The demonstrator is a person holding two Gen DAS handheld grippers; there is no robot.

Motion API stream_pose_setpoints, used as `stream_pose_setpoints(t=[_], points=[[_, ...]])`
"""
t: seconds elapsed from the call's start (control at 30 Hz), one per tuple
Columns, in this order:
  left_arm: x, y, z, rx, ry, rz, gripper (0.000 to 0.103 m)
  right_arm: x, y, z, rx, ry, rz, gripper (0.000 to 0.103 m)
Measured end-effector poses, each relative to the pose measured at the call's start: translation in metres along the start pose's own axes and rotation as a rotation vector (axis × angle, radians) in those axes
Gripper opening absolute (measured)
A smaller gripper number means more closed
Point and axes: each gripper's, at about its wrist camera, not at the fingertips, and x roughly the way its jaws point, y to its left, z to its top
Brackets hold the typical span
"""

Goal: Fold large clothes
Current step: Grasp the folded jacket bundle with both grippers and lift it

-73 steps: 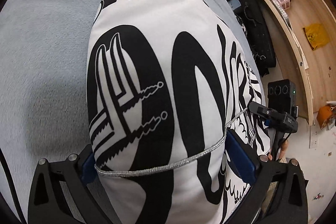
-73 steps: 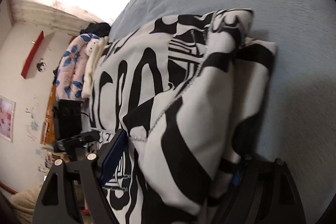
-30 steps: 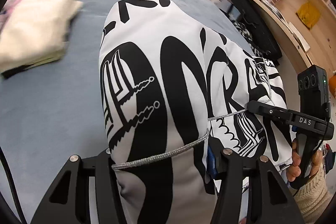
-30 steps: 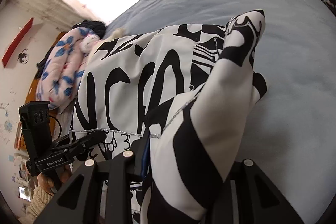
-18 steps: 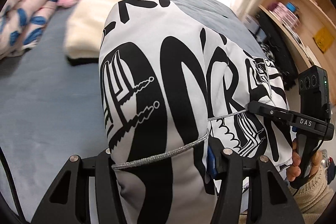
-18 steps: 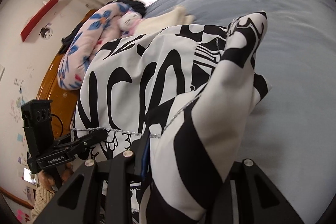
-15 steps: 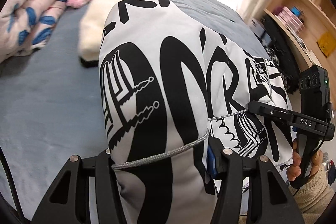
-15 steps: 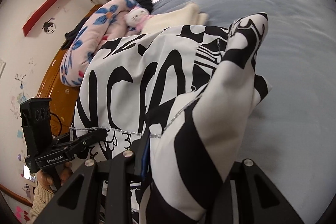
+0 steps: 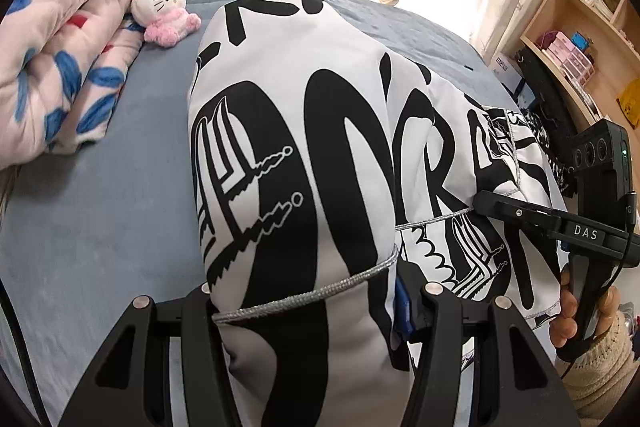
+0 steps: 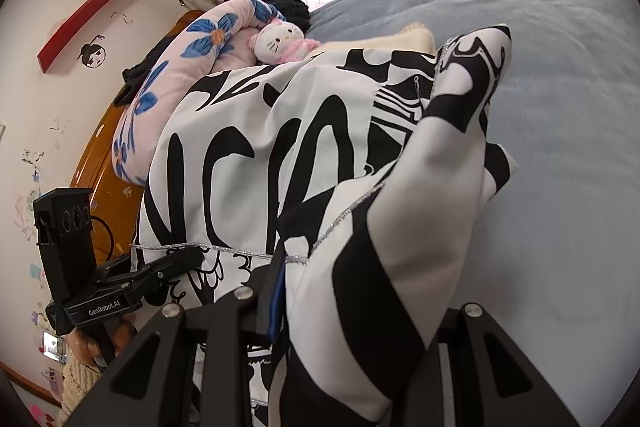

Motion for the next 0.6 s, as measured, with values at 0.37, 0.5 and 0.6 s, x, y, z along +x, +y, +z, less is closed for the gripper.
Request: stream_pose_setpoints(t=[0.37, 0.5, 0.6], points=[[0.032, 0.029, 0.094, 0.001, -0.034, 0.031, 0.053, 0.040, 0.001, 0.094, -0.047, -0.043, -0.035, 0.031], [0.051, 0.037, 0.133, 0.019, -0.042, 0.054, 0.054, 0.058, -0.006, 0.127, -0.046, -0.075, -0.047, 0.031], [0.071, 0.044, 0.158, 0.028, -0.038, 0.073, 0.054, 0.075, -0.018, 0.147, -0.032, -0.088, -0.042, 0.031]])
